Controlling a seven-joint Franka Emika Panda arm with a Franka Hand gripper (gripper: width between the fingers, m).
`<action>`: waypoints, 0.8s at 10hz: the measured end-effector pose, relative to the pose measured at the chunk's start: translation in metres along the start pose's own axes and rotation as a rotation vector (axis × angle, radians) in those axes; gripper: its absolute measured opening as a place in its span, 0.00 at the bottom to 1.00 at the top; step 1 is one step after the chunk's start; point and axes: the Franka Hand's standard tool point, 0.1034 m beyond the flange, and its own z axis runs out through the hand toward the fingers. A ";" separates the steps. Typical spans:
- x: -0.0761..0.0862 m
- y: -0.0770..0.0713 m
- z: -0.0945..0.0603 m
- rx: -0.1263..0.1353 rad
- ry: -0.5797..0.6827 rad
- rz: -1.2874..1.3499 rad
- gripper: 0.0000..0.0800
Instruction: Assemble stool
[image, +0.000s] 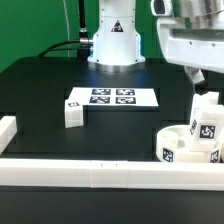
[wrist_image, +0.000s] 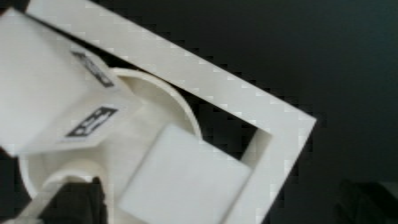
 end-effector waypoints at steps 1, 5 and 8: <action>-0.001 -0.001 -0.002 -0.013 -0.001 -0.148 0.81; 0.001 -0.003 -0.002 -0.022 -0.008 -0.556 0.81; 0.001 0.000 0.001 -0.053 0.002 -0.846 0.81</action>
Offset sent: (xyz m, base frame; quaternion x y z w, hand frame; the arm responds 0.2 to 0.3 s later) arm 0.0000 0.0000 0.0000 0.0000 0.0000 -0.2571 0.9664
